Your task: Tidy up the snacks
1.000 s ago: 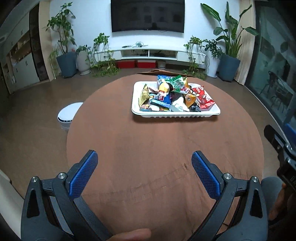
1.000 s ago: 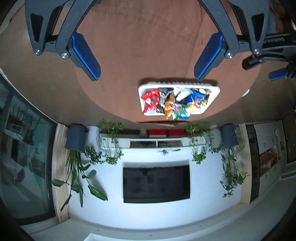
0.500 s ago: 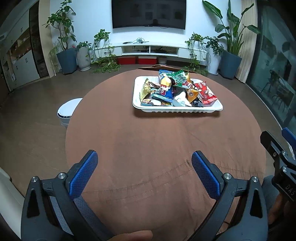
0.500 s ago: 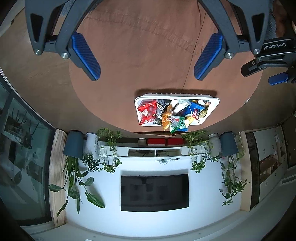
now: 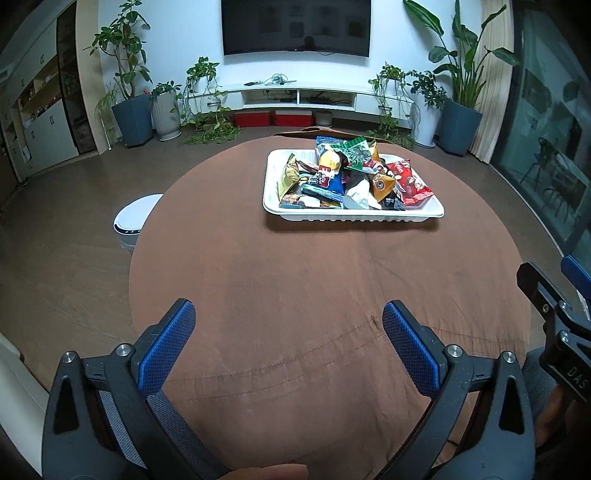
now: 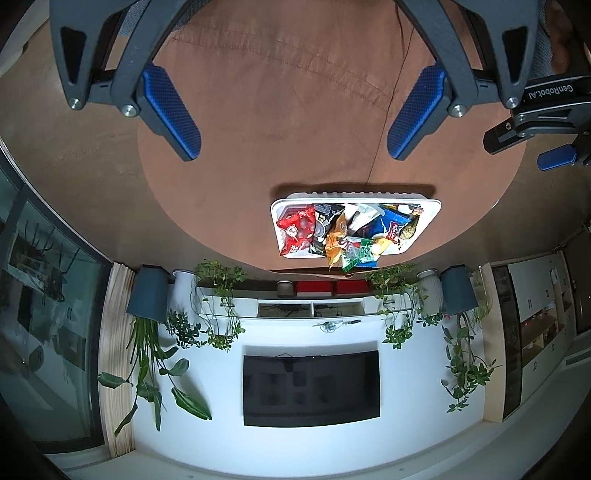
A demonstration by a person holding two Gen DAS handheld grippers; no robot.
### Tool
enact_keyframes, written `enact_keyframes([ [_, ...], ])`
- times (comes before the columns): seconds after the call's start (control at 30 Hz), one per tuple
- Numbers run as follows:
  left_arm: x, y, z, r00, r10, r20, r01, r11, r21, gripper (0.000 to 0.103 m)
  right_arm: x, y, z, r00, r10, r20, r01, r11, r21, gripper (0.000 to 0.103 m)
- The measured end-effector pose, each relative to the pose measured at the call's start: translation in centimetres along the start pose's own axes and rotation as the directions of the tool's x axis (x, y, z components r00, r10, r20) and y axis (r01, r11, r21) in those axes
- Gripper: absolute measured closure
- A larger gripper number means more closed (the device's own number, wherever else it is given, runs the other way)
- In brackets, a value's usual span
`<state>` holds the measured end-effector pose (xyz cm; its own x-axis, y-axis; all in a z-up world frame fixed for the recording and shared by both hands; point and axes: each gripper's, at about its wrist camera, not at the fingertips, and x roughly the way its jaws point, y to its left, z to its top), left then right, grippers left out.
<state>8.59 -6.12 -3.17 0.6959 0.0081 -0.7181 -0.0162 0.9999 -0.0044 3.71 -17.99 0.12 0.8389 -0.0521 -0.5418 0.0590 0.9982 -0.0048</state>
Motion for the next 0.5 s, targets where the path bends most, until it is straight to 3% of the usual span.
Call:
enact_keyframes([
  [0.5, 0.24, 0.02, -0.1, 1.0, -0.002, -0.003, 0.002, 1.0, 0.0, 0.0, 0.07, 0.14, 0.0, 1.0, 0.001, -0.006, -0.001, 1.0, -0.002, 0.0],
])
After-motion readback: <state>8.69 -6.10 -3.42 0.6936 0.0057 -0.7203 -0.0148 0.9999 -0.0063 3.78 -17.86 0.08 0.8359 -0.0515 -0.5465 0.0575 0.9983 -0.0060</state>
